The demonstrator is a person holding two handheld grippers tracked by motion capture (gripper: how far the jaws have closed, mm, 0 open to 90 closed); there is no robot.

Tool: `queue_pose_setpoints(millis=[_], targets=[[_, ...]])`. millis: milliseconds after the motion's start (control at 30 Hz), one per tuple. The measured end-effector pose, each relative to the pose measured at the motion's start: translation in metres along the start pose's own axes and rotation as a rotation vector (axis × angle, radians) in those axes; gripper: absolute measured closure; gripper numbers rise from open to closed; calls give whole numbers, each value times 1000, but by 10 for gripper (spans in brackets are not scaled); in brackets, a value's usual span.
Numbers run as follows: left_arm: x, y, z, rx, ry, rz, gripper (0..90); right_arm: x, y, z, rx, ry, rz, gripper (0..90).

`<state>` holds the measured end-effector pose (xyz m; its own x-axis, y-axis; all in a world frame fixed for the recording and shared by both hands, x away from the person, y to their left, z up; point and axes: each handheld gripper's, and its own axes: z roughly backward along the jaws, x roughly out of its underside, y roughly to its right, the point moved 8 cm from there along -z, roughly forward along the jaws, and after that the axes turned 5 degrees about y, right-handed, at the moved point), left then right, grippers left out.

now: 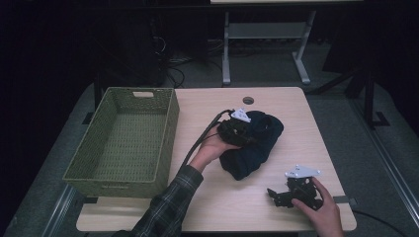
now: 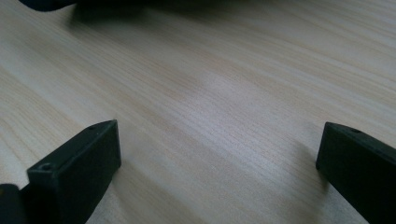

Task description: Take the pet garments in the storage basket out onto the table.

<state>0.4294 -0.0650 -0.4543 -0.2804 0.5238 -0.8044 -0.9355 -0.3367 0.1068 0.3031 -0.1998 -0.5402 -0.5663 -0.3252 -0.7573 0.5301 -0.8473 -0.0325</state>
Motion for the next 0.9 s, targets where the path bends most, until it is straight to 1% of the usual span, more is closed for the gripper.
queue_pose_setpoints(millis=[33,67,133,200,267,333,400,533,567,633,667,700,733,800,833,900], targets=[[2,1,-4,3,-13,-2,622,0,0,0,0,0,1,0],[2,1,-4,3,-13,-2,621,0,0,0,0,0,1,0],[8,2,-15,10,-33,-1,620,0,0,0,1,2,5,0],[12,2,-20,12,-48,-3,617,0,0,0,1,2,5,0],[14,3,-25,11,-48,9,613,0,1,0,1,1,7,0],[17,2,-29,8,-57,11,597,0,0,0,0,2,5,0],[18,2,-30,14,-62,23,554,0,0,0,0,2,5,0],[16,2,-28,31,-47,39,445,0,0,0,-1,1,5,0],[15,2,-27,28,-39,34,412,0,0,0,-1,2,5,0],[12,2,-23,34,-26,37,330,0,0,0,-1,1,5,0],[11,1,-21,22,-19,41,281,0,0,0,-1,1,6,0],[9,1,-19,14,-18,37,233,0,0,0,-1,1,7,0],[8,2,-17,20,-15,41,207,0,0,0,-1,2,5,0],[6,2,-13,16,-14,45,177,0,0,0,-1,1,5,0],[5,1,-10,15,-10,36,167,0,0,0,-1,1,5,0],[4,2,-5,7,-8,32,155,0,0,0,-1,1,5,0]])
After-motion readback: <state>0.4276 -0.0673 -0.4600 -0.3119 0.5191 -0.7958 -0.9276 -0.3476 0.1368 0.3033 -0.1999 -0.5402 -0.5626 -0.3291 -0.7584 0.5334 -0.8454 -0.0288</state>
